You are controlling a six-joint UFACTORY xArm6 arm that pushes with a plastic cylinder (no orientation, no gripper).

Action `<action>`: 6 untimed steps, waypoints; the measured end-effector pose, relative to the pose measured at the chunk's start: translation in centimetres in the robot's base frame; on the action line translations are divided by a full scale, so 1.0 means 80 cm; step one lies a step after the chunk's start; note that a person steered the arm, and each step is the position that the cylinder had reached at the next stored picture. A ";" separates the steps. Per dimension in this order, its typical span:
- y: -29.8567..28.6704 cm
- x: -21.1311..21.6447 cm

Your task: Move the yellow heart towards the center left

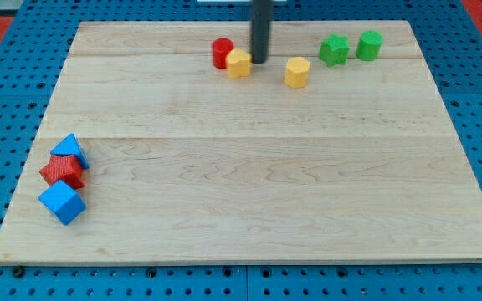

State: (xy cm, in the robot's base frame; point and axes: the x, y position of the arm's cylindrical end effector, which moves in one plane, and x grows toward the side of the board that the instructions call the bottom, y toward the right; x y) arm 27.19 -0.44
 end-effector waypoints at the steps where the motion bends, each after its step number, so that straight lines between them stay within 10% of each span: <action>1: -0.048 -0.029; 3: 0.079 -0.012; 6: -0.199 0.146</action>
